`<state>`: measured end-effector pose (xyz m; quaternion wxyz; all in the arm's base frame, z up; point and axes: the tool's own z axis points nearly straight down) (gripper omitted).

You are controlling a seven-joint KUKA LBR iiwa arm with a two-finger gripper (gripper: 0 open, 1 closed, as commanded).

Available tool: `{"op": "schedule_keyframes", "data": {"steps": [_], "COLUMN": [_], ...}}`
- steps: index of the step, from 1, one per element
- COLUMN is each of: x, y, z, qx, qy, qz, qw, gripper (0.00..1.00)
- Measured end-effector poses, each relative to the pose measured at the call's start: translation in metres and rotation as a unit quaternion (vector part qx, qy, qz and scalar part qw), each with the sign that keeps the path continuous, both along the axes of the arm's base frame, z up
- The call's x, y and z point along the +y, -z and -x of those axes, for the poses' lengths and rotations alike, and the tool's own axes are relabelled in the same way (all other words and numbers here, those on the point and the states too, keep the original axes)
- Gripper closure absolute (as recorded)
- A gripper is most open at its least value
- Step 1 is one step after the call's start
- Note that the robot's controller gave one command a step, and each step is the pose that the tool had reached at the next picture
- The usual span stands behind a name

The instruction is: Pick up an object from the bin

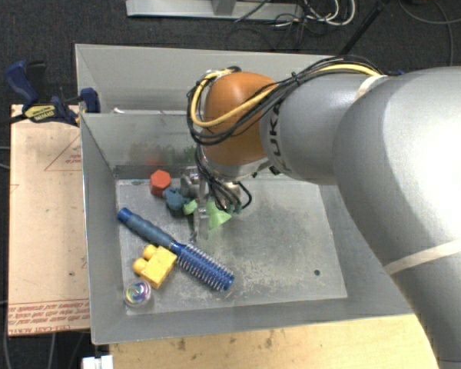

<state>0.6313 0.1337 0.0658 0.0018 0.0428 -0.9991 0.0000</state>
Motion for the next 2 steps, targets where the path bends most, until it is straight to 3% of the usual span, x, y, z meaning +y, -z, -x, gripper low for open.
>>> {"op": "schedule_keyframes", "data": {"steps": [1,2], "x": [0.001,-0.020], "y": [-0.005,-0.221], "z": [-0.002,-0.024], "qx": [-0.0034,-0.0081], "qy": [0.000,-0.138], "qz": [-0.001,-0.001], "qw": [1.0000,0.9905], "gripper": [1.00,1.00]}}
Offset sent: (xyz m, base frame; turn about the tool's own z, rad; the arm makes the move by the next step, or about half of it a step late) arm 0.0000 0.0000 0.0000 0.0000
